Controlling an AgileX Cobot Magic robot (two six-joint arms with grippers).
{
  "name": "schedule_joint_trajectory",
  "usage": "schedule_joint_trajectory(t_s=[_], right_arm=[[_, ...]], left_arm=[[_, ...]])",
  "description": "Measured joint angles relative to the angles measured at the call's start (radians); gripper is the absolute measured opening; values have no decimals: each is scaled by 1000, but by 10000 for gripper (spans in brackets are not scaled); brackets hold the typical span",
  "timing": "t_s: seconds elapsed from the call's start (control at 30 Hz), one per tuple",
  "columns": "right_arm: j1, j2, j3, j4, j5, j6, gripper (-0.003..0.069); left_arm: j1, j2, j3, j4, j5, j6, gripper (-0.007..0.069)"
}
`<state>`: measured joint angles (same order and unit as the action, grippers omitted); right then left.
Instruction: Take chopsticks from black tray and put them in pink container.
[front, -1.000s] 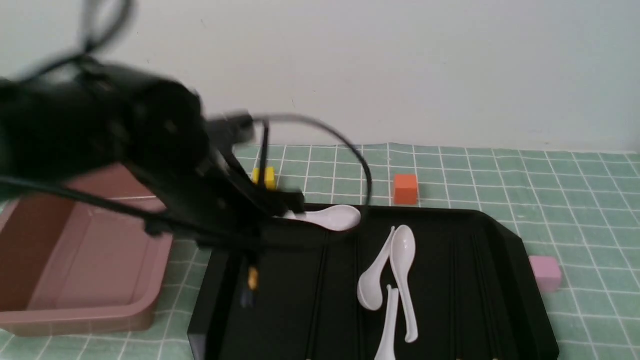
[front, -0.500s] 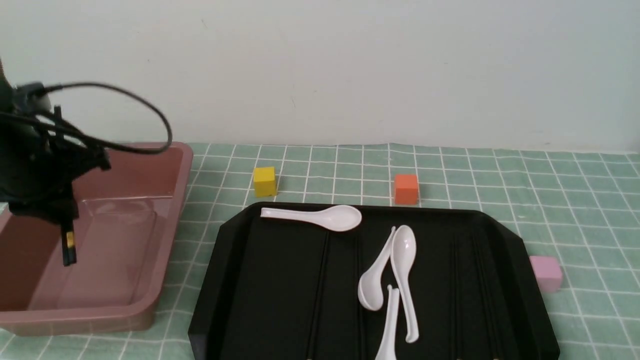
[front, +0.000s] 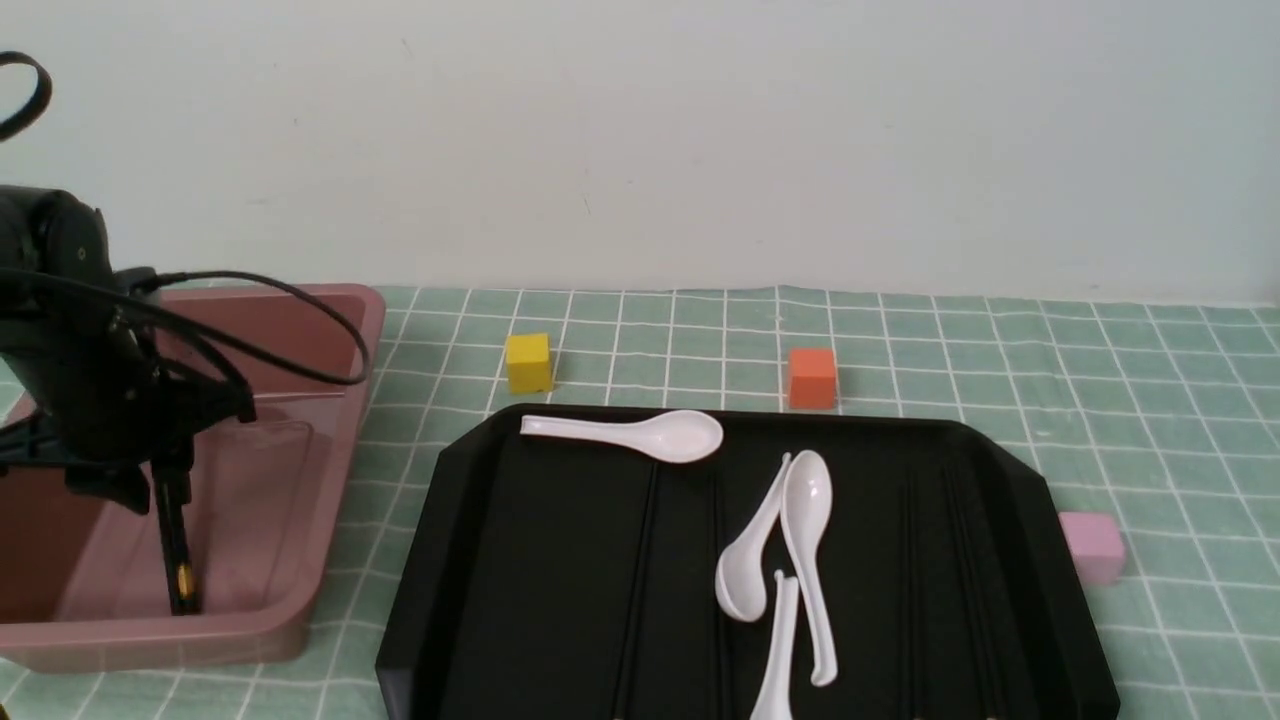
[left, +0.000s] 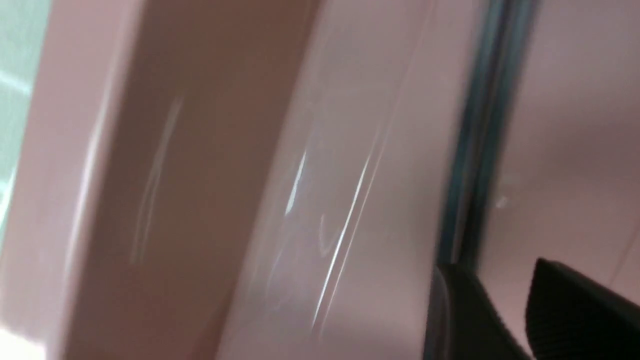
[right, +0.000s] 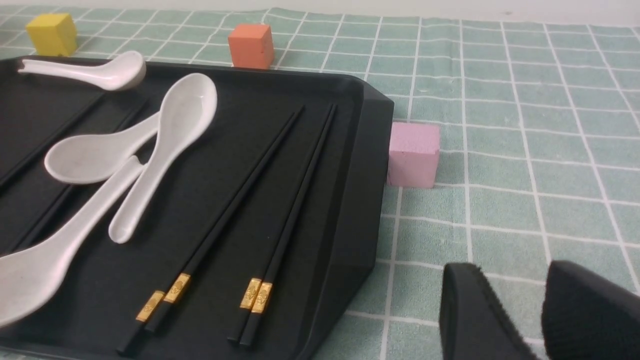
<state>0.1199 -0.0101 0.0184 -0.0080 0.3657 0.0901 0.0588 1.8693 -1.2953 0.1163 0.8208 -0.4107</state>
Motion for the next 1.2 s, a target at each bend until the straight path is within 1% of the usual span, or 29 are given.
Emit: schedule_joint_trajectory(t_s=[0.07, 0.13, 0.2, 0.23, 0.27, 0.3, 0.33, 0.37, 0.4, 0.43, 0.47, 0.53, 0.6, 0.63, 0.7, 0.77, 0.8, 0.83, 0.87, 0.9, 0.93, 1.03, 1.2], right_arm=[[0, 0, 0, 0, 0, 0, 240], [0, 0, 0, 0, 0, 0, 240], [0, 0, 0, 0, 0, 0, 240], [0, 0, 0, 0, 0, 0, 240], [0, 0, 0, 0, 0, 0, 240], [0, 0, 0, 0, 0, 0, 240], [0, 0, 0, 0, 0, 0, 240], [0, 0, 0, 0, 0, 0, 240], [0, 0, 0, 0, 0, 0, 240], [0, 0, 0, 0, 0, 0, 240], [0, 0, 0, 0, 0, 0, 240], [0, 0, 0, 0, 0, 0, 240], [0, 0, 0, 0, 0, 0, 240], [0, 0, 0, 0, 0, 0, 240], [0, 0, 0, 0, 0, 0, 240], [0, 0, 0, 0, 0, 0, 240], [0, 0, 0, 0, 0, 0, 240], [0, 0, 0, 0, 0, 0, 240], [0, 0, 0, 0, 0, 0, 240], [0, 0, 0, 0, 0, 0, 240], [0, 0, 0, 0, 0, 0, 240], [0, 0, 0, 0, 0, 0, 240], [0, 0, 0, 0, 0, 0, 240]], left_arm=[[0, 2, -12, 0, 55, 0, 239], [0, -4, -33, 1, 106, 0, 233], [0, -31, -47, 1, 144, 0, 192], [0, -35, -47, 1, 147, 0, 186], [0, -80, -49, 0, 170, 0, 129], [0, -80, -49, 0, 173, 0, 129], [0, -132, -48, -4, 194, 8, 71], [0, -172, -43, -13, 201, 22, 34], [0, -215, -31, -26, 203, 41, 0], [0, -253, -16, -44, 206, 58, -13], [0, -323, 13, -69, 208, 83, -13], [0, -376, 46, -99, 208, 101, -13], [0, -502, 155, -201, 197, 165, -13], [0, -564, 200, -244, 186, 196, -13], [0, -725, 359, -391, 125, 299, -13], [0, -842, 491, -507, 70, 371, -13], [0, -903, 536, -546, 37, 394, -13], [0, -998, 624, -623, -7, 441, -13], [0, -1015, 653, -634, -24, 449, -13], [0, -1143, 746, -725, -93, 510, -13], [0, -1205, 802, -771, -122, 546, -13], [0, -1425, 921, -848, -214, 615, -13], [0, -1699, 1014, -878, -374, 640, -13]])
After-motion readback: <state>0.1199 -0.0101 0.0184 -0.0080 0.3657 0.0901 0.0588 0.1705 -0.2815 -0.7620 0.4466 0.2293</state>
